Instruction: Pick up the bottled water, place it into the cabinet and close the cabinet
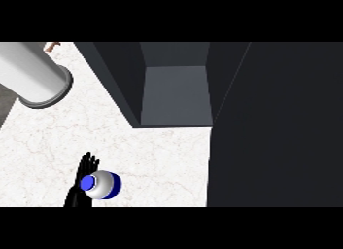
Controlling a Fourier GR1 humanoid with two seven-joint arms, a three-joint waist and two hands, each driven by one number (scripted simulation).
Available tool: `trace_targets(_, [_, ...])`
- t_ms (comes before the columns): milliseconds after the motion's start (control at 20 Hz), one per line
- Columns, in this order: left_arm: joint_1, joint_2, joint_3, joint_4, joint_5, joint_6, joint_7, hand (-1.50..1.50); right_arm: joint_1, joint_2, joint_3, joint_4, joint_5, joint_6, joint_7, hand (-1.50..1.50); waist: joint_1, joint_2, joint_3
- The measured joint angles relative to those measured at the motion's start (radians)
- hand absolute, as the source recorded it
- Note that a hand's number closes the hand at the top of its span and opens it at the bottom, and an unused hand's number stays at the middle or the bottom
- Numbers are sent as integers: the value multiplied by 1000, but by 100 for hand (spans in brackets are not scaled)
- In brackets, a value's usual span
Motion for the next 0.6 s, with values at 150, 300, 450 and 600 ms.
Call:
trace_targets(150, [-16,-2,4,32,30,-11,-44,150,4,-3,-14,2,1,5,-6,-150,3,-2,6])
trace_targets(300, [-24,-7,12,50,57,-24,-58,150,14,-7,-21,4,3,15,-20,-150,4,-4,12])
trace_targets(450, [-28,-6,15,60,85,-50,-66,150,35,-9,-20,5,6,25,-38,-150,2,-5,15])
trace_targets(600, [-33,-3,9,67,111,-60,-59,150,35,-1,-15,8,10,21,-43,-150,5,-5,17])
